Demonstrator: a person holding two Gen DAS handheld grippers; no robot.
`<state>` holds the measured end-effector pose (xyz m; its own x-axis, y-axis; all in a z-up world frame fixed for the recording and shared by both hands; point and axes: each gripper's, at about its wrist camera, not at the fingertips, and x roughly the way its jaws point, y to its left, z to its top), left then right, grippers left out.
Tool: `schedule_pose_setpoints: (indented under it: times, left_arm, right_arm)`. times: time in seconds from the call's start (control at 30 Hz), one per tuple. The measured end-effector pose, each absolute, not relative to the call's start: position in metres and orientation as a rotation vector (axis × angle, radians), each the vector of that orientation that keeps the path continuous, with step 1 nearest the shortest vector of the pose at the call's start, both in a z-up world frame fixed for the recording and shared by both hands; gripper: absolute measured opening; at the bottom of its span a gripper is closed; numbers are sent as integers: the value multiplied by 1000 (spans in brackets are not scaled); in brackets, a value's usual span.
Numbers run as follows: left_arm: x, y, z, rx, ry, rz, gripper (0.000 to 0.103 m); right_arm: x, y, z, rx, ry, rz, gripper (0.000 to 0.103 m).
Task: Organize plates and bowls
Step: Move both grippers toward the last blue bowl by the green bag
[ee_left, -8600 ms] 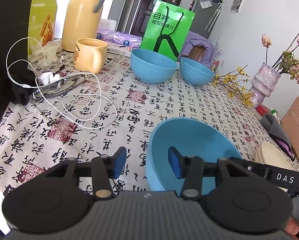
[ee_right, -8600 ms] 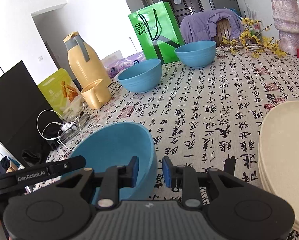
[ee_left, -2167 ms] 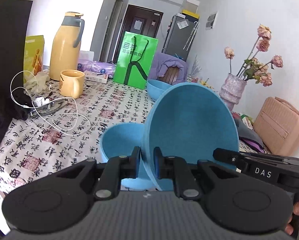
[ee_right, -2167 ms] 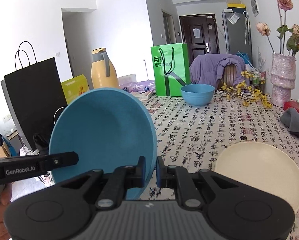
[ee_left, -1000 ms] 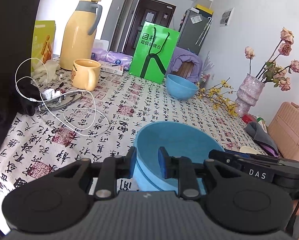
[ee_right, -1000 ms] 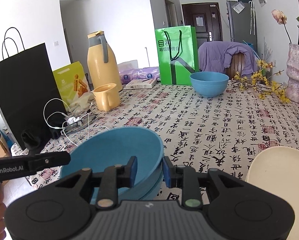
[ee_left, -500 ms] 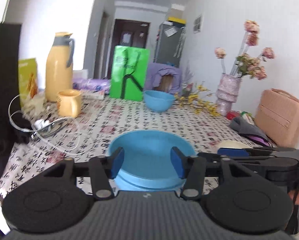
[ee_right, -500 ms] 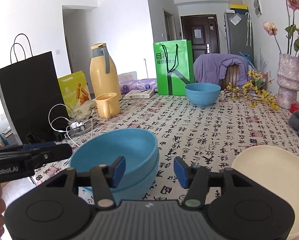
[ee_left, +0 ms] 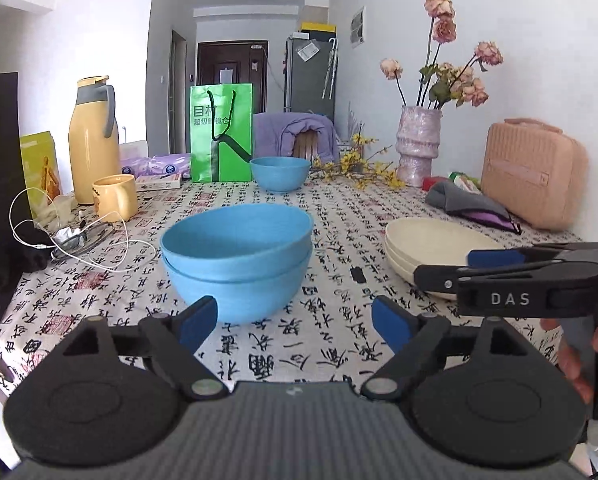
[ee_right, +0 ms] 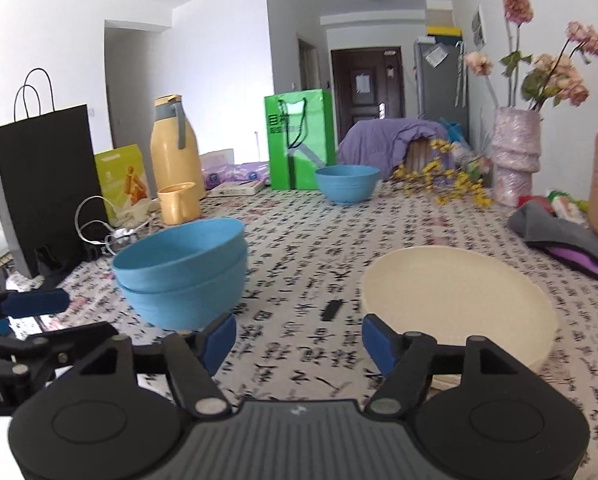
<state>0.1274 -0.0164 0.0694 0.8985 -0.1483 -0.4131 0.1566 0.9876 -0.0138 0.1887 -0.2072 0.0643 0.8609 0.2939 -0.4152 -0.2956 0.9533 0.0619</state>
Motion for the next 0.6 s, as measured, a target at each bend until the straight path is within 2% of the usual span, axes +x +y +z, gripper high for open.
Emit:
schedule_pose_setpoints:
  times: [0.1, 0.6]
  left_arm:
    - [125, -23, 67, 26, 428, -167, 93]
    - [134, -30, 83, 26, 407, -220, 93]
  right_arm:
    - [178, -216, 59, -19, 420, 288, 76]
    - [174, -242, 57, 33, 413, 257, 77]
